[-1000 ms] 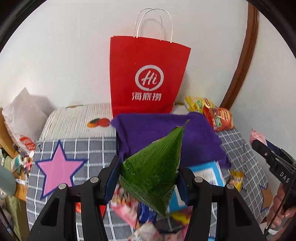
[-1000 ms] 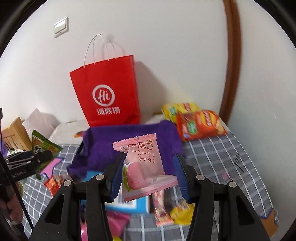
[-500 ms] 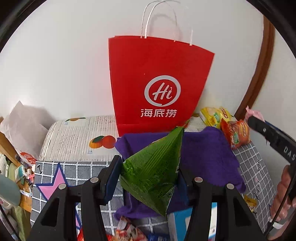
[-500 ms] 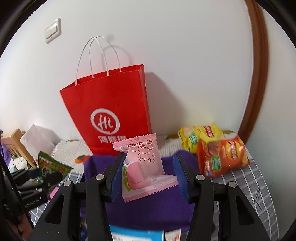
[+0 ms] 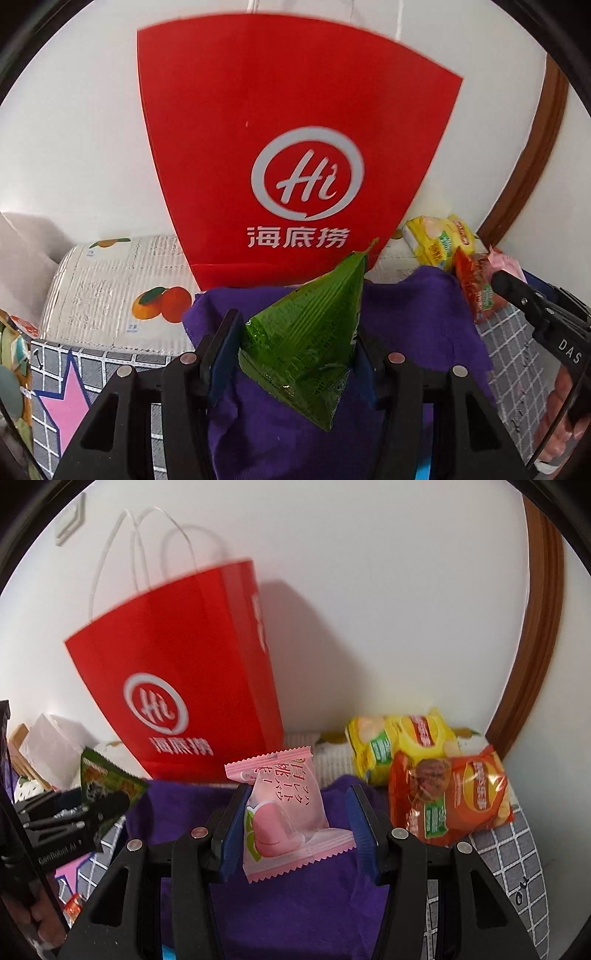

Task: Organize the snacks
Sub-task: 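Carry both snacks onto the purple towel and open both tools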

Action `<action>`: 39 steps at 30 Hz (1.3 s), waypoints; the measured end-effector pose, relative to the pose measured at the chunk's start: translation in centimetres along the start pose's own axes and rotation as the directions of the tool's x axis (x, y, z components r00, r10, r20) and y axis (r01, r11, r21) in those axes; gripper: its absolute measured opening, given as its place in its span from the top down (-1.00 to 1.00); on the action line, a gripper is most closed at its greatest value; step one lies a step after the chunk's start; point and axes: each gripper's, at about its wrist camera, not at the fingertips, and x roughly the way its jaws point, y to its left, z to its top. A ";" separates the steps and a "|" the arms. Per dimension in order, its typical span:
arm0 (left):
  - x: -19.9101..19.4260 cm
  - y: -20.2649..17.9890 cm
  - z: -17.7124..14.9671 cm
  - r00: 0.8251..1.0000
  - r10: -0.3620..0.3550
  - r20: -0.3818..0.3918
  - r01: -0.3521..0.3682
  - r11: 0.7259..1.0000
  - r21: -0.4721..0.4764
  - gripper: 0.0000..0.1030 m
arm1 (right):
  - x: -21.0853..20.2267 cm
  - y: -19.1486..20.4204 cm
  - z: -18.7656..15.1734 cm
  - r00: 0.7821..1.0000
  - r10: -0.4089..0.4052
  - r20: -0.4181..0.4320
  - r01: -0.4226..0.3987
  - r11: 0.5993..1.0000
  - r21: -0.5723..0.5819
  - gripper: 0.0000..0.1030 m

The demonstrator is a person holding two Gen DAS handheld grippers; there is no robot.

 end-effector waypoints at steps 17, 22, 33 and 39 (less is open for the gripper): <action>4.7 0.4 -1.4 0.989 0.006 -0.150 -0.006 1.000 0.003 -0.02 | 6.8 0.6 -2.4 0.977 -0.017 -0.215 0.011 1.000 -0.029 -0.01; 5.5 0.1 -1.8 0.983 -0.005 -0.186 0.005 1.000 0.004 -0.02 | 7.7 1.1 -2.8 0.971 -0.021 -0.240 0.012 0.999 -0.038 -0.01; 7.1 0.4 -2.5 0.969 0.013 -0.246 -0.015 1.000 -0.009 -0.03 | 10.0 1.5 -3.8 0.955 -0.023 -0.295 0.015 0.999 -0.030 -0.02; 7.6 0.5 -2.5 0.966 0.010 -0.260 -0.014 1.000 -0.014 -0.05 | 10.9 1.4 -4.1 0.948 -0.027 -0.318 0.022 1.000 -0.019 -0.02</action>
